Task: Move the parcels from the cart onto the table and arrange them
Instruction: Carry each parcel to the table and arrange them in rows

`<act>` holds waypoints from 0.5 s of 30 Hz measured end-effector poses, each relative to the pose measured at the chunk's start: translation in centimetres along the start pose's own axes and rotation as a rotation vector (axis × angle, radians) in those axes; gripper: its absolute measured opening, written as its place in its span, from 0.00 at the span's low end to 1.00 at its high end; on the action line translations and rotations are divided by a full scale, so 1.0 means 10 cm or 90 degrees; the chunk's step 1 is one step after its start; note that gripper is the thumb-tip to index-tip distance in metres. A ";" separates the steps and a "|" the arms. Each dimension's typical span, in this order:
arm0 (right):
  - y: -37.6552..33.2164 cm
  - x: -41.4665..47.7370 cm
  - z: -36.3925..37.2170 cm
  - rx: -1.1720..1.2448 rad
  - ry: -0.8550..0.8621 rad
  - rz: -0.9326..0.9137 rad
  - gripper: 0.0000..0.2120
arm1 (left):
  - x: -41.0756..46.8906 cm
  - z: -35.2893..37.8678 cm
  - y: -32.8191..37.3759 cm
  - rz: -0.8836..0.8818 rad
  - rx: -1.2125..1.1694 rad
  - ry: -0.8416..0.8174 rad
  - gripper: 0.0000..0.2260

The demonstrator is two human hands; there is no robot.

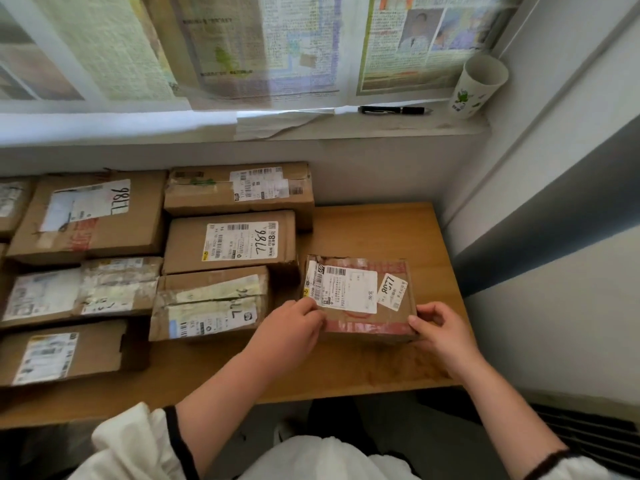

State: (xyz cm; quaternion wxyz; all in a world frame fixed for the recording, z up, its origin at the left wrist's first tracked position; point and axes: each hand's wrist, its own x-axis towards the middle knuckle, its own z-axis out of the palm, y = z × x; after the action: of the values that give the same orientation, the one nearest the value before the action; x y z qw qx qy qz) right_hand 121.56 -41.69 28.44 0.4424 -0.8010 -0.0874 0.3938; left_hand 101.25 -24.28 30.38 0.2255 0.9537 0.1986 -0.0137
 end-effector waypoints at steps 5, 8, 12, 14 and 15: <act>0.13 -0.17 0.10 -0.023 0.016 0.009 0.06 | -0.24 0.11 -0.01 0.011 -0.015 0.013 0.14; 0.13 -0.16 0.05 -0.069 0.009 0.022 0.06 | -0.25 0.10 -0.01 -0.006 -0.036 0.014 0.14; -0.19 0.00 0.00 -0.222 0.087 -0.032 0.13 | -0.13 -0.29 -0.23 -0.145 -0.174 0.159 0.17; -0.49 0.10 0.10 -0.281 0.122 -0.132 0.14 | -0.03 -0.65 -0.55 -0.249 -0.311 0.278 0.15; -0.67 0.15 0.22 -0.314 0.098 -0.192 0.14 | 0.02 -0.83 -0.75 -0.314 -0.371 0.313 0.15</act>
State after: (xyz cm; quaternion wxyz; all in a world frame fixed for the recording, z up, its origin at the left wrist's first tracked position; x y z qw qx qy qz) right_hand 122.40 -35.57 32.10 0.2932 -0.8897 -0.2649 0.2285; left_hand 98.03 -14.42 34.58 0.4205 0.7497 0.4630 0.2163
